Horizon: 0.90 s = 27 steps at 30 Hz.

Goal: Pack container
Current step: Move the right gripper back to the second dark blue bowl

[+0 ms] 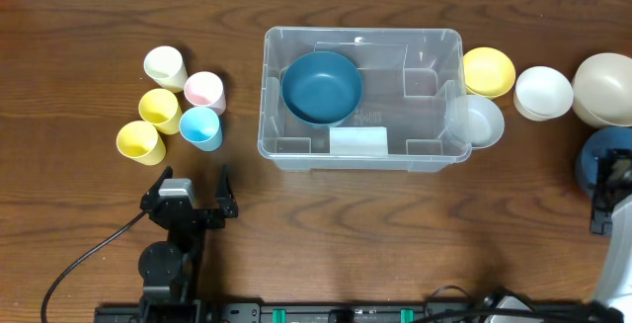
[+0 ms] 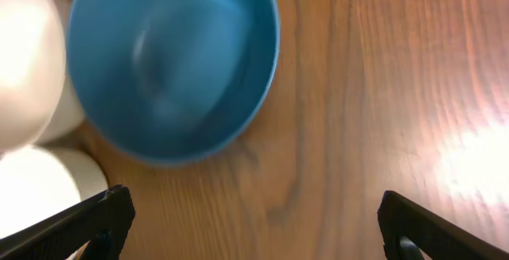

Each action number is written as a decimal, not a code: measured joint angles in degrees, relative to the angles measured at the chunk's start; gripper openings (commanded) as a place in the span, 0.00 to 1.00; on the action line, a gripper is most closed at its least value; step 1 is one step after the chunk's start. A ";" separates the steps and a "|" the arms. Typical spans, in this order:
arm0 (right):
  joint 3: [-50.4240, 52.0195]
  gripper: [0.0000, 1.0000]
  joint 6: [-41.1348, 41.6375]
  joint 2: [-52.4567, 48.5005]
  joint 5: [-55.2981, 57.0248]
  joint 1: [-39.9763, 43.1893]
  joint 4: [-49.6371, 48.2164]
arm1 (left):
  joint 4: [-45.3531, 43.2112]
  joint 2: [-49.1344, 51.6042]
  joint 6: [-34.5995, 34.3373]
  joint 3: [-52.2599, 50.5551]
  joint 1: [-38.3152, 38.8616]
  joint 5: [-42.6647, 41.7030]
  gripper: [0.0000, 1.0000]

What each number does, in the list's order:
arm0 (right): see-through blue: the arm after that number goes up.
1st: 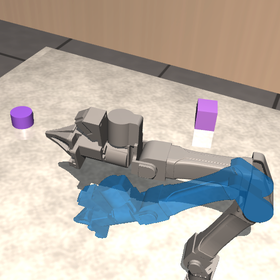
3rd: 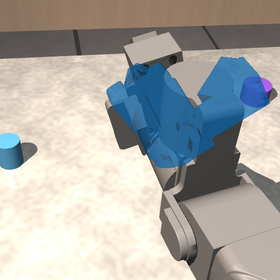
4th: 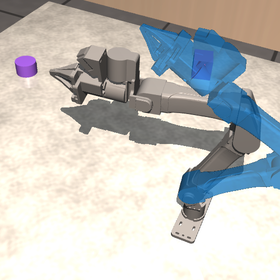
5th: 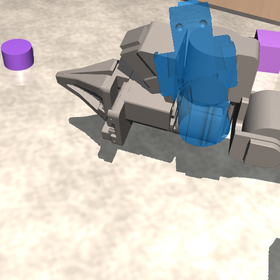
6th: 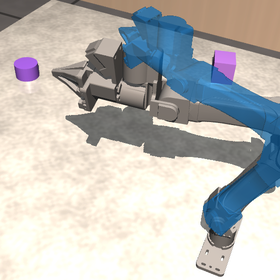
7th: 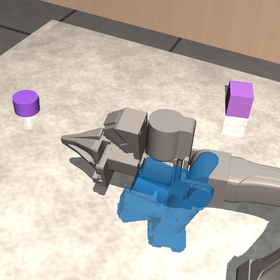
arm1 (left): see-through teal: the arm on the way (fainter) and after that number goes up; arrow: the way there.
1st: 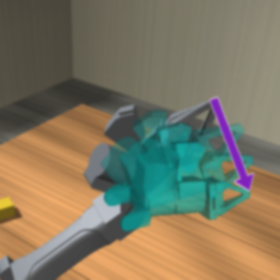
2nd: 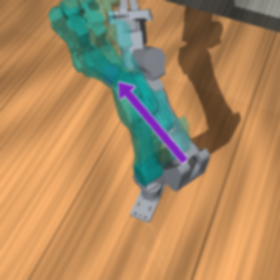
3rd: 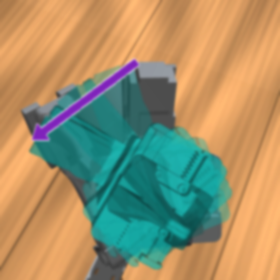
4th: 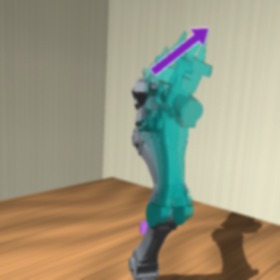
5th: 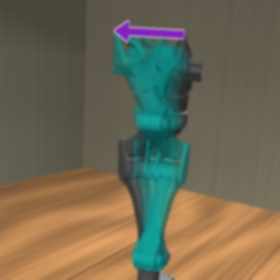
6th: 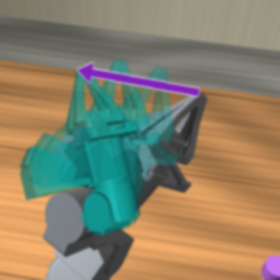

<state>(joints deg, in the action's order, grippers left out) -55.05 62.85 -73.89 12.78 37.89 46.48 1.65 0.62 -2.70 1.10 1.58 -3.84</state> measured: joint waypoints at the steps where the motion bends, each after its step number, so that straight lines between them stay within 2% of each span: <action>1: 0.70 0.99 -0.31 -0.61 -0.90 1.29 -1.60 | 0.00 0.00 0.00 0.00 0.00 0.00 0.98; 9: 1.55 0.99 -1.42 -7.87 -4.13 6.45 -7.06 | 0.00 0.00 0.00 0.00 0.00 0.00 0.98; 18: 1.60 0.99 -1.49 -18.27 -4.94 7.61 -11.41 | 0.00 0.00 -0.02 0.00 0.00 0.00 0.98; 21: 1.66 0.83 -1.81 -20.02 -5.44 7.63 -11.89 | 0.00 0.00 0.00 0.00 0.00 0.00 0.98; 27: 1.66 0.41 -2.01 -20.26 -5.77 7.93 -12.33 | 0.00 0.00 0.00 0.00 0.00 0.00 0.98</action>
<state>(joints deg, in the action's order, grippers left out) -53.39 60.84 -94.15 7.01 45.82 34.15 1.65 0.62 -2.70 1.10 1.58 -3.84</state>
